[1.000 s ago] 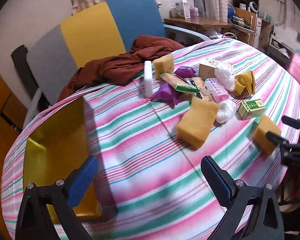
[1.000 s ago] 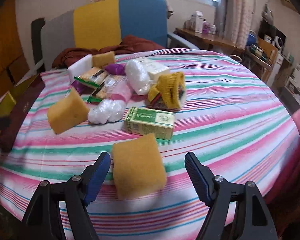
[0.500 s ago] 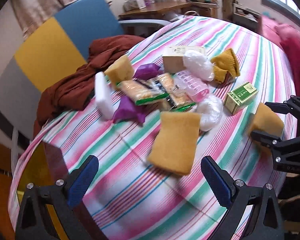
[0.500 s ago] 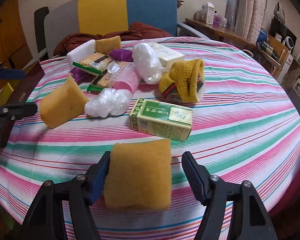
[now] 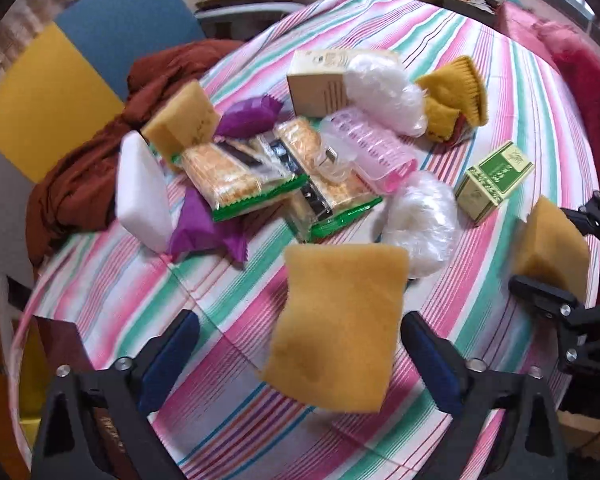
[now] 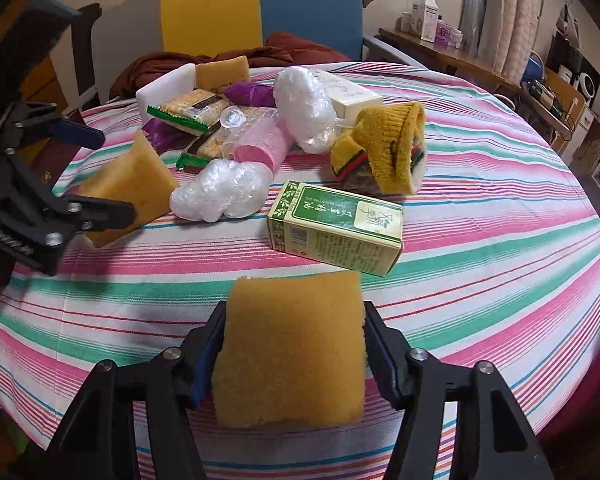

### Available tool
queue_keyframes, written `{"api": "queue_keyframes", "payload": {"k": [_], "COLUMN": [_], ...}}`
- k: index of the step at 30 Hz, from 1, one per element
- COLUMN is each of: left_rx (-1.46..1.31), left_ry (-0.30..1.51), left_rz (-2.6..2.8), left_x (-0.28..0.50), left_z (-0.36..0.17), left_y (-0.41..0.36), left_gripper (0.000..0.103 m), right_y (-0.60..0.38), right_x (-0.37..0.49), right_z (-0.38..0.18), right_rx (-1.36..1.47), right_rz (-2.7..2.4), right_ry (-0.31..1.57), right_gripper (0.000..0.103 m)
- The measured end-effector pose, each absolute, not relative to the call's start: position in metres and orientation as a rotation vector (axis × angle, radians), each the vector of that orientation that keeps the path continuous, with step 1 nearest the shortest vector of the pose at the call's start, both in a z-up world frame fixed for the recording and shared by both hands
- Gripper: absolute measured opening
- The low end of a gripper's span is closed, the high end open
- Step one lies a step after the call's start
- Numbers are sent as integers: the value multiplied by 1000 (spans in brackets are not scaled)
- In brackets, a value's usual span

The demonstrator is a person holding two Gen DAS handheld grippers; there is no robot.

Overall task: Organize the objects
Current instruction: 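Grasp the yellow sponge with the right tool, then carry the yellow sponge to the gold tray and open the right tool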

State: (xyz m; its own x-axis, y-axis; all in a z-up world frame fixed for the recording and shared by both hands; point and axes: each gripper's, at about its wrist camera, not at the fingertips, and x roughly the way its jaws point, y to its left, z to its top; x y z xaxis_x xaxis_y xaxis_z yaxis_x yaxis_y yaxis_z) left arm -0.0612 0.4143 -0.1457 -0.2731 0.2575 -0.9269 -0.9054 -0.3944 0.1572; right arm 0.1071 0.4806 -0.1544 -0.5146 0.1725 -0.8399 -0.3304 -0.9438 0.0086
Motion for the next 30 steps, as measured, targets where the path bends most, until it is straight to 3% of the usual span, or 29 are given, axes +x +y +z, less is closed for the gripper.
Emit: {"api": "queue_keyframes", "payload": {"k": [1,2,9,13,22,30], "left_rx": [-1136,-1154,-1156,-1171,-1175,-1093], "left_ry": [915,909,916,874,773,665], "left_rz": [1764,1753,1786,1763,1837,2070], "left_x": [-62,-63,-62,-59,-67,-70], "left_z": [-148,-150,-159,-158,-144,-74], "left_y": [415,415,413,412,390,291], "left_gripper": [83,80,78,57,55,57], "right_y": [481,481,482,484,482,441], "right_x": [108,108,110,111,114,89], "right_z": [-154,-154,-154,-153,-141,-97], "right_rx": [-1360,-1365,-1351,-1337,-1304,-1235], "right_rz": [2499,2501,2508,2502,2508,2633], "right_ry": [250,258,265,278,292,193], "right_gripper": [59,57,55,54,54,54]}}
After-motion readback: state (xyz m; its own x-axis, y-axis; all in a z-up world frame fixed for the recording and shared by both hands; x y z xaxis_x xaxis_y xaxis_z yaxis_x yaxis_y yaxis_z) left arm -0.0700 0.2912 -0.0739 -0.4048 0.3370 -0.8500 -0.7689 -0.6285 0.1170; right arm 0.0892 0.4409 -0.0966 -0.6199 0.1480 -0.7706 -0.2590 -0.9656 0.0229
